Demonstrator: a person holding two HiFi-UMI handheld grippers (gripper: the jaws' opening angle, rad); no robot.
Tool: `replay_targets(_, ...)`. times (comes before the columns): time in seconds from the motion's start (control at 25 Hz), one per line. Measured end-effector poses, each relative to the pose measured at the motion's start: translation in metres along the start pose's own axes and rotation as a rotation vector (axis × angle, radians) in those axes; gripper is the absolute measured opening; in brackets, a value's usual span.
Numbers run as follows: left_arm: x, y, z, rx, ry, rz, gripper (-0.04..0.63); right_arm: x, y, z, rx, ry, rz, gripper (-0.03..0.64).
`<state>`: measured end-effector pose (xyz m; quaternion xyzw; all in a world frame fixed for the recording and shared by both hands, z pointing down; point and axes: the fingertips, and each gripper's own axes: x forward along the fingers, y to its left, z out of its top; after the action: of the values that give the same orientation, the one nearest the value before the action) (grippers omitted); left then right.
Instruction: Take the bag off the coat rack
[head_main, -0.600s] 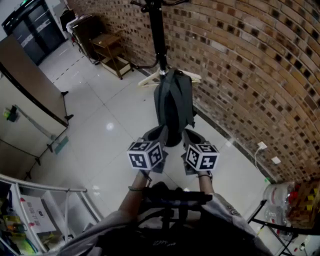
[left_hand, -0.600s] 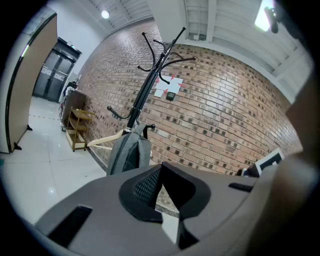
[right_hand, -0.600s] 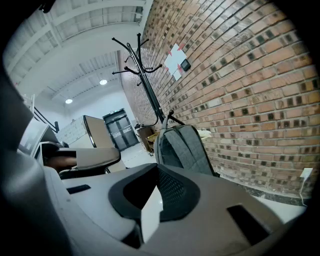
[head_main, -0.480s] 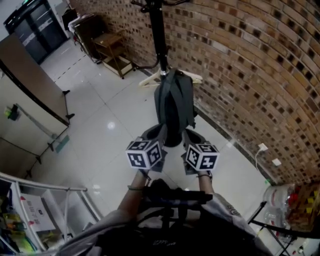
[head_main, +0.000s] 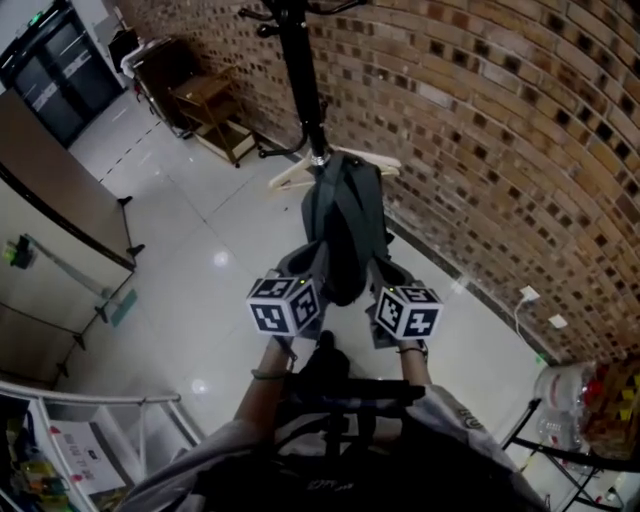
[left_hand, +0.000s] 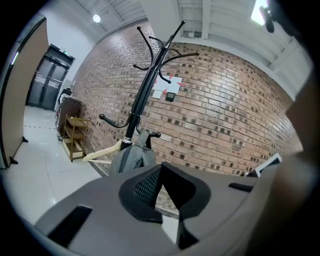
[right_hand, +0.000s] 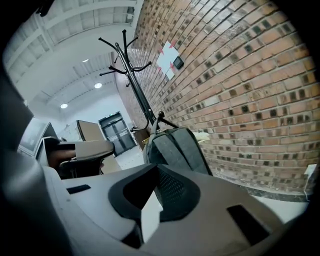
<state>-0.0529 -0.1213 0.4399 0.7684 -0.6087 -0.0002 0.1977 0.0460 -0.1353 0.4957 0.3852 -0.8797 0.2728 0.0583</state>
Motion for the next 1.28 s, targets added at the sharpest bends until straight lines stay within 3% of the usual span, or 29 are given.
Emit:
replay_targets(0.08, 0.012, 0.010, 0.006, -0.001, 0.008, -0.026, 0.010, 0.012, -0.003, 0.005, 0.001, -0.001, -0.017, 0.008)
replay_targets(0.2, 0.032, 0.024, 0.021, -0.013, 0.016, -0.086, 0.083, 0.030, -0.012, 0.017, 0.016, -0.011, -0.052, 0.008)
replay_targets(0.32, 0.052, 0.040, 0.038, 0.010, 0.028, -0.134, 0.095, 0.050, -0.019, 0.023, 0.039, -0.015, -0.086, 0.008)
replay_targets(0.52, 0.079, 0.057, 0.057, -0.011, 0.057, -0.280, 0.143, 0.076, -0.027, 0.030, 0.053, -0.015, -0.150, 0.008)
replay_targets(0.76, 0.115, 0.069, 0.065, 0.061, 0.133, -0.409, 0.144, 0.093, -0.037, 0.035, 0.067, -0.025, -0.226, 0.008)
replay_targets(1.04, 0.150, 0.064, 0.059, 0.205, 0.252, -0.576, 0.144, 0.101, -0.049, 0.039, 0.098, -0.048, -0.314, 0.008)
replay_targets(1.28, 0.168, 0.063, 0.061, 0.085, 0.310, -0.688, 0.144, 0.109, -0.056, 0.037, 0.117, -0.048, -0.358, 0.008)
